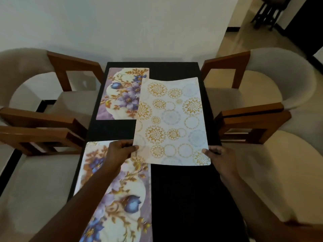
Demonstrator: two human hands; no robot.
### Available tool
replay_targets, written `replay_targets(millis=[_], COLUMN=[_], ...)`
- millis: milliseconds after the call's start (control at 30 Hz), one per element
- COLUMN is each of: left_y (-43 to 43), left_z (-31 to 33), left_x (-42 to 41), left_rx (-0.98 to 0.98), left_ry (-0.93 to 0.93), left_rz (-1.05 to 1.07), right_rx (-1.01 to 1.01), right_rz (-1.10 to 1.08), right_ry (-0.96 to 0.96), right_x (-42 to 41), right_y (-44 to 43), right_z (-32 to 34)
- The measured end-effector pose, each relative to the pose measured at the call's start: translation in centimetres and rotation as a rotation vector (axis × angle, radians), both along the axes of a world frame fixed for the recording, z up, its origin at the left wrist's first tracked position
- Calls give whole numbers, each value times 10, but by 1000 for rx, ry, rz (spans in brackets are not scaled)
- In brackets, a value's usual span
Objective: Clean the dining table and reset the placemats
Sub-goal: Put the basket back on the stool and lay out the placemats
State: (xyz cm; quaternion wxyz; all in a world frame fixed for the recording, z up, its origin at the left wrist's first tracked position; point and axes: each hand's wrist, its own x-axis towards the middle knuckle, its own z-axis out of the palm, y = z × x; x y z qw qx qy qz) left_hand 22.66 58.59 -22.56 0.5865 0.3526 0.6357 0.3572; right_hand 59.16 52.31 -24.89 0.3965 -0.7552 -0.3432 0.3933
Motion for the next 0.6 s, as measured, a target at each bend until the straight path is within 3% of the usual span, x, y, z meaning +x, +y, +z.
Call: replay_targets(millis=[367, 600], left_y=[185, 242], left_z=[-76, -110], left_x=[97, 121], left_rx=[-62, -2], left_ry=[50, 311], left_rz=[68, 44], right_rx=[-12, -69], right_rz=[-33, -92], right_ry=[-8, 17], right_x=[89, 106], right_y=[196, 262], right_z=[-54, -87])
